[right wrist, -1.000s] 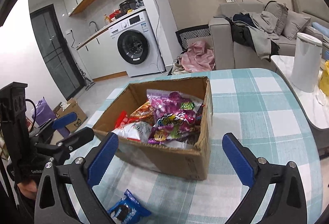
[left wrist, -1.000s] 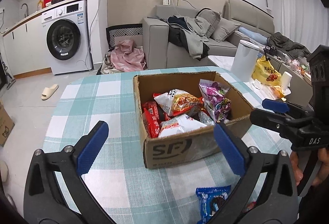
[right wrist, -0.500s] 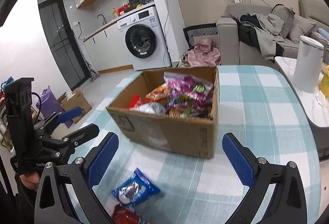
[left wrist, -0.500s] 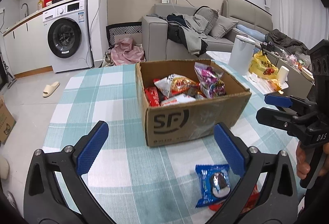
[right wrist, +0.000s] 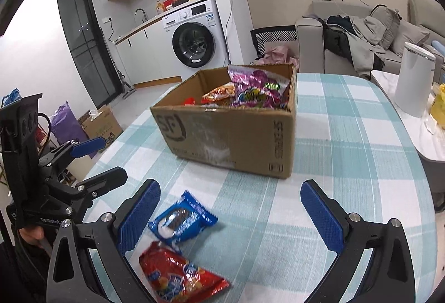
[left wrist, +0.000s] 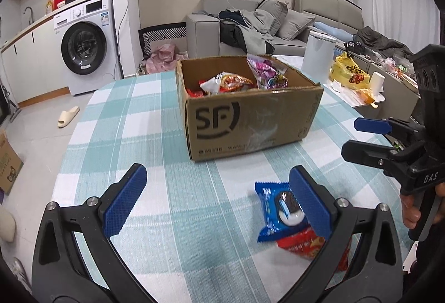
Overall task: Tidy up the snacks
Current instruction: 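Move both open grippers back toward the blue Oreo pack and red chip bag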
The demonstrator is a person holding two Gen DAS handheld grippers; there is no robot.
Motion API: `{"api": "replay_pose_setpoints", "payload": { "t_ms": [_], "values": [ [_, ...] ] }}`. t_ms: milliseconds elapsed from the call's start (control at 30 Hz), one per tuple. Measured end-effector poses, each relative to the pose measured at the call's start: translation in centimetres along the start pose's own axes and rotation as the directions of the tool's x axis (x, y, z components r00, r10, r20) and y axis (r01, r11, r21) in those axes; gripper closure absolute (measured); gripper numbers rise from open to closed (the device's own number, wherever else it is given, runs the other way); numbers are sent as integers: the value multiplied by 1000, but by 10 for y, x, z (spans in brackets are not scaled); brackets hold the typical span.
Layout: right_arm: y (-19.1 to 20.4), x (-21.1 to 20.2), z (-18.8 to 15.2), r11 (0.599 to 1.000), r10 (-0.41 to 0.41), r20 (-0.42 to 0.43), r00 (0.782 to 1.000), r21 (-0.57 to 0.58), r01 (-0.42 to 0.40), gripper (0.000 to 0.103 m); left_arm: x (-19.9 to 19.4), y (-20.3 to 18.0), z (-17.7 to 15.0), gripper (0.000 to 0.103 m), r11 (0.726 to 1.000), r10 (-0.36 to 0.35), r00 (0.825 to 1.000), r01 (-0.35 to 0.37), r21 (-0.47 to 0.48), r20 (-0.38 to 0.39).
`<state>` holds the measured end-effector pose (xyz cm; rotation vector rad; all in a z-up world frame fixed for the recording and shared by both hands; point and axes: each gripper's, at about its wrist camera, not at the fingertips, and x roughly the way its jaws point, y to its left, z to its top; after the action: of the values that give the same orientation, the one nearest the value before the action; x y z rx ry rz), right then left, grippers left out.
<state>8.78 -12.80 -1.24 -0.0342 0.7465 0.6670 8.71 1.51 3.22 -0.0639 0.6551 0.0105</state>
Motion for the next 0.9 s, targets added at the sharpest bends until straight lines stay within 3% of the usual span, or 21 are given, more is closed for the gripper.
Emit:
{"api": "replay_pose_setpoints", "payload": {
  "t_ms": [500, 700, 900],
  "values": [
    [21, 2, -31, 997, 0, -97, 995, -75, -7, 0, -6, -3, -23, 1, 1000, 7, 999, -7, 1, -37],
    [23, -10, -37, 997, 11, -73, 997, -69, -16, 0, -10, -2, -33, 1, 1000, -4, 999, 4, -12, -50],
    [29, -11, -42, 994, 27, -105, 994, -101, -38, 0, -8, -7, -38, 1, 1000, -2, 998, 2, -2, -63]
  ]
}}
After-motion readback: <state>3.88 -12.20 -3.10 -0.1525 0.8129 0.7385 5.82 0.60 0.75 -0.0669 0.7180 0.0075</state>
